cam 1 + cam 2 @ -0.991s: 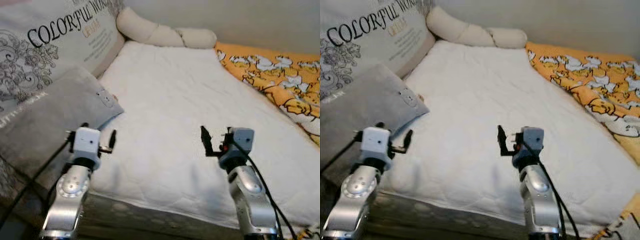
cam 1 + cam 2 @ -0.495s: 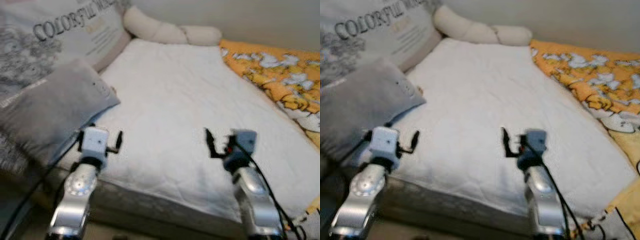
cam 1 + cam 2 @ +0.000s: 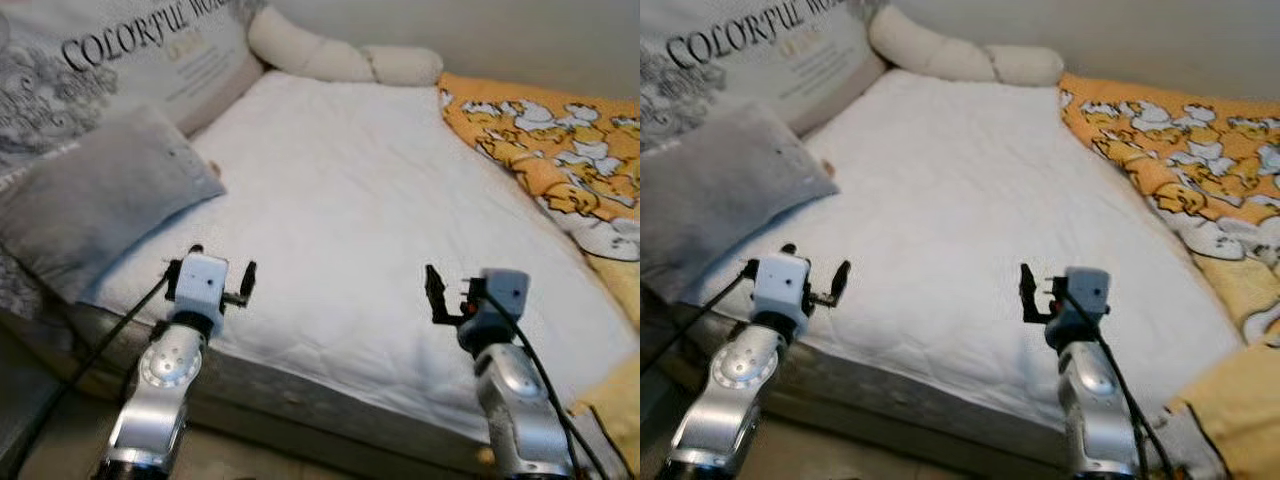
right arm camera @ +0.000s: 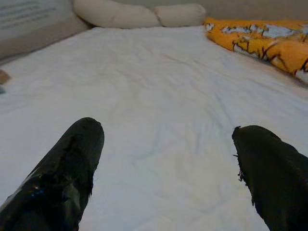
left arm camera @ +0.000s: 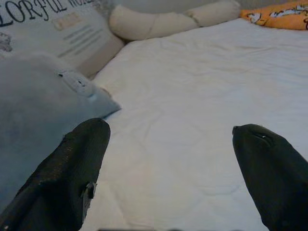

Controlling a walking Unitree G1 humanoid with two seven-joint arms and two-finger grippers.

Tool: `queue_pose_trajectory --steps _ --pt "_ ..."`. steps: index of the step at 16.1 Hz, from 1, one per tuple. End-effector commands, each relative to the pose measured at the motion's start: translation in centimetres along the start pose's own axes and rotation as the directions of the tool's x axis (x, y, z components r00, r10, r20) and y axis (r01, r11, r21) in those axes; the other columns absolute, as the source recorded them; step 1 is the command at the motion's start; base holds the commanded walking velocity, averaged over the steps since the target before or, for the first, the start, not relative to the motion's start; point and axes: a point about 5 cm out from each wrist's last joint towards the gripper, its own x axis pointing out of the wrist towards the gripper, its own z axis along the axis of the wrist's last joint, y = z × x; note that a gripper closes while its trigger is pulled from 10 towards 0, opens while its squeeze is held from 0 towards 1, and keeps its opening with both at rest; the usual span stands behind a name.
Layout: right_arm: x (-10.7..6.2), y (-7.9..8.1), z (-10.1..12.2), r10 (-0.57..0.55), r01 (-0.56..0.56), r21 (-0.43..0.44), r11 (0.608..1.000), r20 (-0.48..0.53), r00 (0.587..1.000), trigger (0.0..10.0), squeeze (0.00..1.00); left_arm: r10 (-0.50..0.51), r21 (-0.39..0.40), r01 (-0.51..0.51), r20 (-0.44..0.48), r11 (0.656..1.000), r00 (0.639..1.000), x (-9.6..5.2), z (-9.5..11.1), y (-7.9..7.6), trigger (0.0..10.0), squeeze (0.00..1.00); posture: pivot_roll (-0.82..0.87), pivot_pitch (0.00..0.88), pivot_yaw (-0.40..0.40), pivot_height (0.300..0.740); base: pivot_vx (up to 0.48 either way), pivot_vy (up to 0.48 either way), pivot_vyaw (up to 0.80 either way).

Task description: Clean up the room

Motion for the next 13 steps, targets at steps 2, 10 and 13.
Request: queue_pose_trajectory --steps 2,10,13 --pt "0.09 0.27 0.36 0.010 -0.010 0.002 1.000 0.016 1.000 10.0 1.00 0.006 0.009 -0.006 -0.001 1.000 1.000 0.00 -0.08 0.23 10.0 0.98 0.05 0.000 -0.024 0.740 0.000 -0.266 0.00" --pt "0.02 0.46 0.33 0.034 -0.034 -0.015 0.999 0.016 0.999 10.0 1.00 0.009 0.015 -0.009 -0.005 1.000 1.000 -0.28 -0.18 0.19 10.0 0.98 0.05 0.000 -0.031 0.740 0.000 -0.308 0.00" --pt "-0.01 0.37 0.36 0.033 -0.032 -0.020 0.999 0.016 0.999 10.0 1.00 0.007 0.018 -0.007 -0.006 1.000 1.000 -0.28 -0.19 0.08 10.0 0.98 0.05 0.000 -0.029 0.740 0.000 -0.339 0.59"
